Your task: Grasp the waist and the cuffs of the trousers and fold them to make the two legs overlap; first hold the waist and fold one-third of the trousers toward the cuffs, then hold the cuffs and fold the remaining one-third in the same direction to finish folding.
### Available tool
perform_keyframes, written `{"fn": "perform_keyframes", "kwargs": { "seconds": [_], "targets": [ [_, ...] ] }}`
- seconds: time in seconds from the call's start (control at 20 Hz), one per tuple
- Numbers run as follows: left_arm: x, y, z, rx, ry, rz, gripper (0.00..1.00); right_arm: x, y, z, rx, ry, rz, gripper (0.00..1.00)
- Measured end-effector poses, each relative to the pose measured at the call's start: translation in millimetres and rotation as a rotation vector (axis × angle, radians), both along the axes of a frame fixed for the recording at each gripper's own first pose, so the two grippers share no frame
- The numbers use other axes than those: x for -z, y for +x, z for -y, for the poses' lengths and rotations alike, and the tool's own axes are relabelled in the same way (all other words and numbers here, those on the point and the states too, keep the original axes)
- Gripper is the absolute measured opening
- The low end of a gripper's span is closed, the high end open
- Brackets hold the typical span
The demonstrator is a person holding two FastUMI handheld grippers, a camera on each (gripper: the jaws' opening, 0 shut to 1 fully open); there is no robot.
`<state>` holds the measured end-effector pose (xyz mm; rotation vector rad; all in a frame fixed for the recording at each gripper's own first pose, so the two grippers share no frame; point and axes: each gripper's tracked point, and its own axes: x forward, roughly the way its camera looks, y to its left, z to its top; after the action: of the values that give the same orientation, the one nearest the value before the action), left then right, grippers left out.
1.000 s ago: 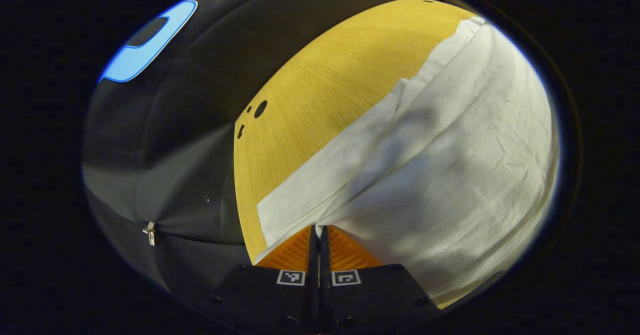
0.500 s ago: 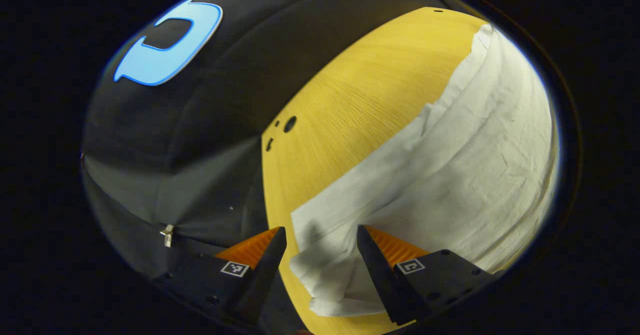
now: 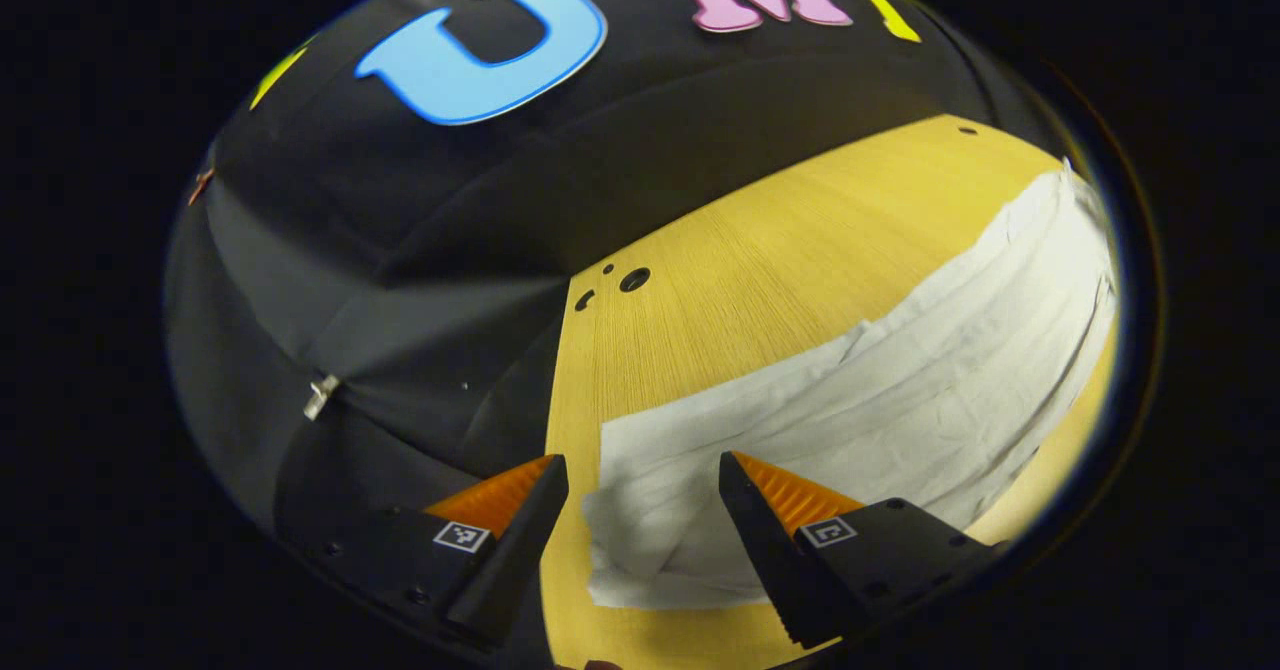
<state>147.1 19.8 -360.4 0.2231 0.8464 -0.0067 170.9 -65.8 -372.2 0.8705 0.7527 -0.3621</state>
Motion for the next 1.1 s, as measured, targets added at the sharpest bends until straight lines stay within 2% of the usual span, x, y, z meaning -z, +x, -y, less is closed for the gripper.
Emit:
{"fn": "perform_keyframes", "kwargs": {
  "seconds": [0.1, 0.25, 0.4, 0.5, 0.65, 0.8, 0.85, 0.9, 0.95, 1.0, 1.05, 1.1],
  "targets": [
    [0.3, -12.2, -1.1, -0.059, -0.068, -0.01, 0.96, 26.7, -11.4, -1.5, 0.08, 0.076, -0.058, 0.98],
    [-3.7, -26.1, -1.0, -0.124, -0.154, -0.006, 0.96, 50.0, -18.5, 1.6, 0.145, 0.15, -0.107, 0.98],
    [-6.9, -36.5, 5.5, -0.234, -0.339, 0.016, 0.96, 64.1, -6.5, 6.4, 0.237, 0.247, -0.127, 0.98],
    [-22.8, -44.9, 6.9, -0.344, -0.49, 0.062, 0.99, 70.1, 5.6, 13.1, 0.256, 0.241, -0.137, 0.97],
    [-36.9, -43.4, 2.3, -0.477, -0.668, 0.159, 0.97, 76.6, 15.2, 16.0, 0.23, 0.207, -0.214, 0.95],
    [-41.7, -55.8, 1.8, -0.603, -0.807, 0.173, 0.96, 78.6, 18.4, 17.4, 0.193, 0.18, -0.26, 0.75],
    [-43.1, -57.9, 2.9, -0.635, -0.846, 0.169, 0.96, 81.4, 18.2, 7.7, 0.172, 0.223, -0.266, 0.7],
    [-42.3, -57.7, 4.7, -0.659, -0.872, 0.172, 0.92, 79.6, 20.8, 13.4, 0.198, 0.227, -0.243, 0.48],
    [-42.4, -58.8, 6.3, -0.672, -0.884, 0.177, 0.92, 80.8, 17.7, 9.4, 0.214, 0.284, -0.236, 0.51],
    [-41.6, -58.3, 7.1, -0.679, -0.883, 0.176, 0.92, 83.4, 20.9, 9.1, 0.254, 0.335, -0.214, 0.23],
    [-39.1, -58.8, 9.4, -0.681, -0.876, 0.164, 0.96, 82.1, 20.3, 10.0, 0.297, 0.38, -0.185, 0.28],
    [-35.7, -59.1, 13.3, -0.689, -0.869, 0.151, 0.96, 79.5, 20.5, 8.1, 0.327, 0.421, -0.17, 0.15]
  ]
}}
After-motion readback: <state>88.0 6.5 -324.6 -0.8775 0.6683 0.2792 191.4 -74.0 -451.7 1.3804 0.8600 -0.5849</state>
